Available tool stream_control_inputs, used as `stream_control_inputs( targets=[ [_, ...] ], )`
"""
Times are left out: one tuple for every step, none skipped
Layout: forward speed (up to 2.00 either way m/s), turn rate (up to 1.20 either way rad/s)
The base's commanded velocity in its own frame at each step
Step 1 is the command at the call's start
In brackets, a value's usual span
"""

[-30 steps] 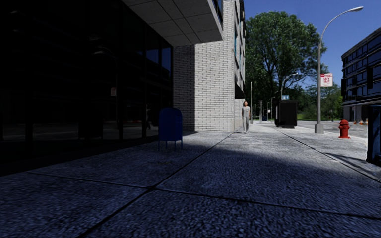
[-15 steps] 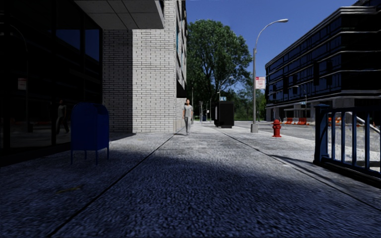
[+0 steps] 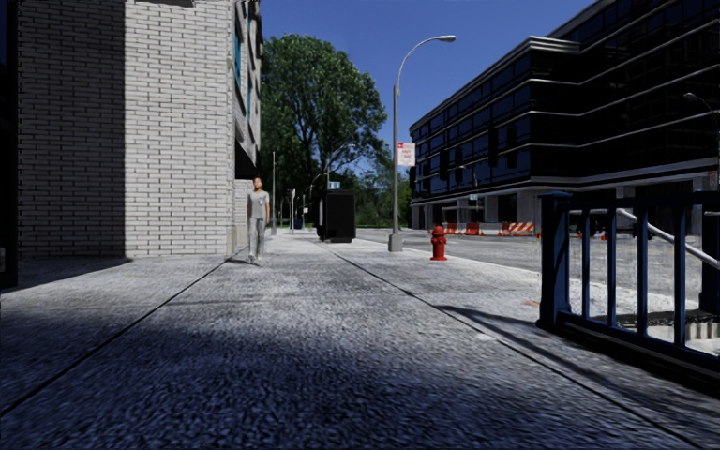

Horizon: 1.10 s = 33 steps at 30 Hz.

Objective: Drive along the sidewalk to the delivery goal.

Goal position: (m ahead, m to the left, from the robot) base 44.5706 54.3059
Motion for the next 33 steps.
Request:
stream_control_inputs(
  targets=[
    [2.0, 0.0],
    [2.0, 0.0],
    [2.0, 0.0],
    [2.0, 0.0],
    [2.0, 0.0],
    [2.0, 0.0],
    [2.0, 0.0],
    [2.0, 0.0],
    [2.0, 0.0],
    [2.0, 0.0],
    [2.0, 0.0],
    [2.0, 0.0],
    [2.0, 0.0],
    [2.0, 0.0],
    [2.0, 0.0],
    [2.0, 0.0],
    [2.0, 0.0],
    [2.0, 0.0],
    [2.0, 0.0],
    [2.0, 0.0],
    [2.0, 0.0],
    [2.0, 0.0],
    [2.0, 0.0],
    [2.0, 0.0],
    [2.0, 0.0],
    [2.0, 0.0],
    [2.0, 0.0],
    [2.0, 0.0],
    [2.0, 0.0],
    [2.0, 0.0],
    [2.0, 0.0],
    [2.0, 0.0],
    [2.0, 0.0]
  ],
)
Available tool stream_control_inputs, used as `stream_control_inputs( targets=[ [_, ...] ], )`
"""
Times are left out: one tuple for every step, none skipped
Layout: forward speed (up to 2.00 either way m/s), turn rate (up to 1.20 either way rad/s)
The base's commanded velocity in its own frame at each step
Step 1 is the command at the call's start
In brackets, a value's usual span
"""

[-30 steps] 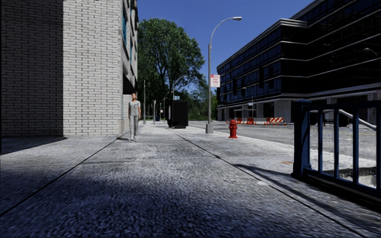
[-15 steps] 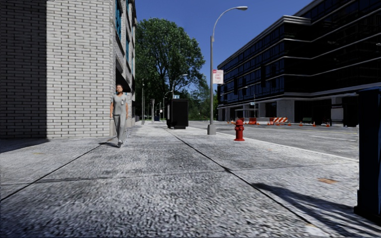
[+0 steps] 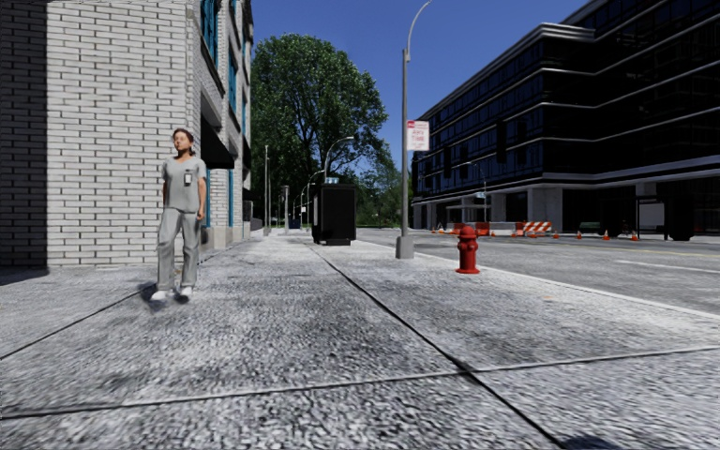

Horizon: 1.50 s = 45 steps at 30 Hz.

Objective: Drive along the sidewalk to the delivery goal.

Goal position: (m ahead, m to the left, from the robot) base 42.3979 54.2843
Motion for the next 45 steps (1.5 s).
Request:
stream_control_inputs(
  targets=[
    [2.0, 0.0],
    [2.0, 0.0],
    [2.0, 0.0],
    [2.0, 0.0],
    [2.0, 0.0],
    [2.0, 0.0],
    [2.0, 0.0],
    [2.0, 0.0],
    [2.0, 0.0],
    [2.0, 0.0],
    [2.0, 0.0],
    [2.0, 0.0],
    [2.0, 0.0],
    [2.0, 0.0],
    [2.0, 0.0],
    [2.0, 0.0],
    [2.0, 0.0],
    [2.0, 0.0],
    [2.0, 0.0],
    [2.0, 0.0],
    [2.0, 0.0],
    [2.0, 0.0],
    [2.0, 0.0],
    [2.0, 0.0],
    [2.0, 0.0],
    [2.0, 0.0],
    [2.0, 0.08],
    [2.0, 0.17],
    [2.0, 0.22],
    [2.0, 0.22],
    [2.0, 0.25],
    [2.0, 0.29],
    [2.0, 0.32],
    [2.0, 0.36],
    [2.0, 0.36],
    [2.0, 0.37],
    [2.0, 0.38],
    [2.0, 0.38],
    [2.0, 0.38],
    [2.0, 0.38],
    [2.0, 0.38],
    [2.0, 0.39],
    [2.0, 0.39],
    [2.0, 0.39],
    [2.0, 0.39]
  ],
)
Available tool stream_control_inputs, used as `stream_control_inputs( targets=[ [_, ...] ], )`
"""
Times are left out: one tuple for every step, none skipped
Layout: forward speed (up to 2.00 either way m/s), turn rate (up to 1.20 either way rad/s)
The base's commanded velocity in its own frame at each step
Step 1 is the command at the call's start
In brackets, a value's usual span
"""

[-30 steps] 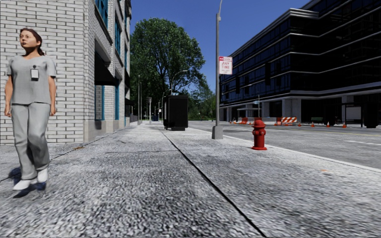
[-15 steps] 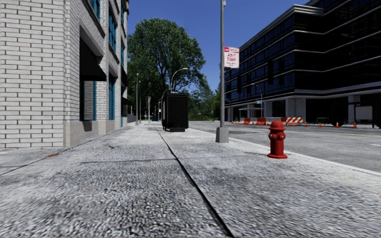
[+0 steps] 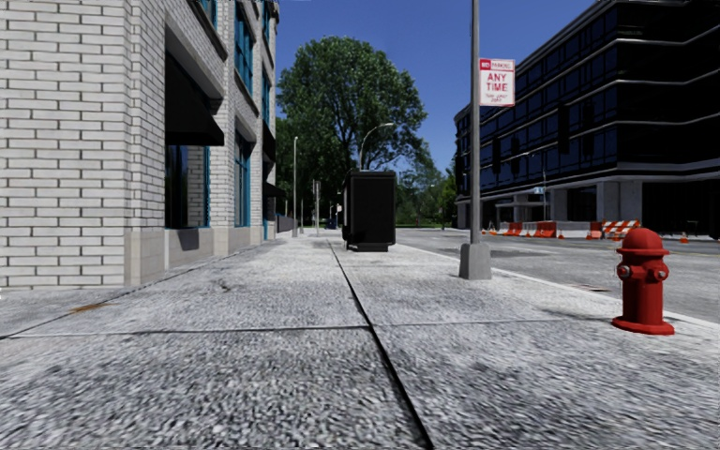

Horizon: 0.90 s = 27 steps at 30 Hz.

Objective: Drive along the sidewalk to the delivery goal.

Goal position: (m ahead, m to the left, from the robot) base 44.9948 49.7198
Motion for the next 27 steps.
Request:
stream_control_inputs(
  targets=[
    [2.0, 0.39],
    [2.0, 0.39],
    [2.0, 0.39],
    [2.0, 0.39],
    [2.0, 0.39],
    [2.0, 0.39],
    [2.0, 0.39],
    [2.0, 0.39],
    [2.0, 0.39],
    [2.0, 0.39],
    [2.0, 0.39],
    [2.0, 0.39],
    [2.0, 0.39],
    [2.0, 0.39],
    [2.0, 0.39],
    [2.0, 0.4],
    [2.0, 0.4],
    [2.0, 0.4],
    [2.0, 0.4],
    [2.0, 0.4],
    [2.0, 0.4],
    [2.0, 0.0],
    [2.0, 0.0],
    [2.0, 0.0],
    [2.0, 0.0],
    [2.0, 0.0],
    [2.0, 0.0]
  ],
)
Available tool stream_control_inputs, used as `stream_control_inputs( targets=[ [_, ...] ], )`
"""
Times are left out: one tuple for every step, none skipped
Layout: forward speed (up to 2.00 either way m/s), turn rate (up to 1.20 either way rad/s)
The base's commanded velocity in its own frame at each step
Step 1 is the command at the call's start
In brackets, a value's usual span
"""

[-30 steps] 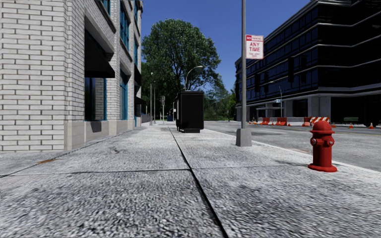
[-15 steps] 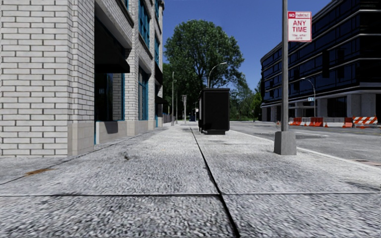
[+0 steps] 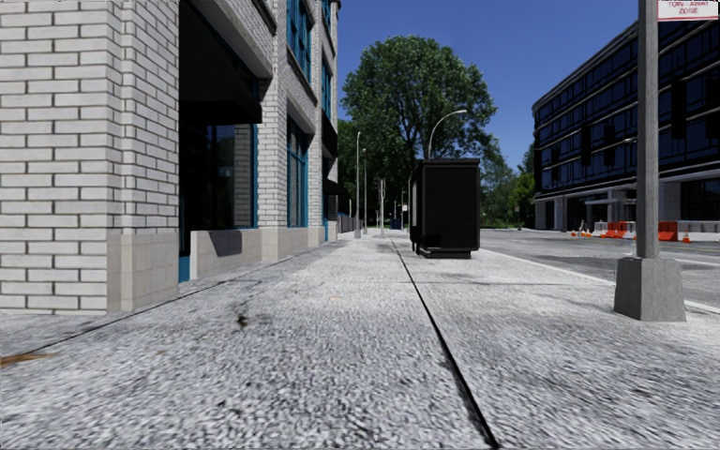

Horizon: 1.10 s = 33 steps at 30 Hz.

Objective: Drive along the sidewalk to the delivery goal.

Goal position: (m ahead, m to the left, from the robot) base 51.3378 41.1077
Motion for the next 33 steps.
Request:
stream_control_inputs(
  targets=[
    [2.0, 0.0],
    [2.0, 0.0],
    [2.0, 0.0],
    [2.0, 0.0],
    [2.0, 0.0],
    [2.0, 0.0],
    [2.0, 0.0],
    [2.0, 0.0],
    [2.0, 0.0],
    [2.0, 0.0],
    [2.0, 0.0],
    [2.0, 0.0],
    [2.0, 0.0],
    [2.0, 0.0],
    [2.0, 0.0],
    [2.0, 0.0],
    [2.0, 0.0],
    [2.0, 0.0],
    [2.0, 0.0],
    [2.0, 0.0],
    [2.0, 0.0],
    [2.0, 0.0],
    [2.0, 0.0],
    [2.0, 0.0],
    [2.0, 0.0],
    [2.0, 0.0],
    [2.0, 0.0],
    [2.0, 0.0],
    [2.0, 0.0],
    [2.0, 0.0],
    [2.0, 0.0],
    [2.0, 0.0],
    [2.0, 0.0]
  ],
)
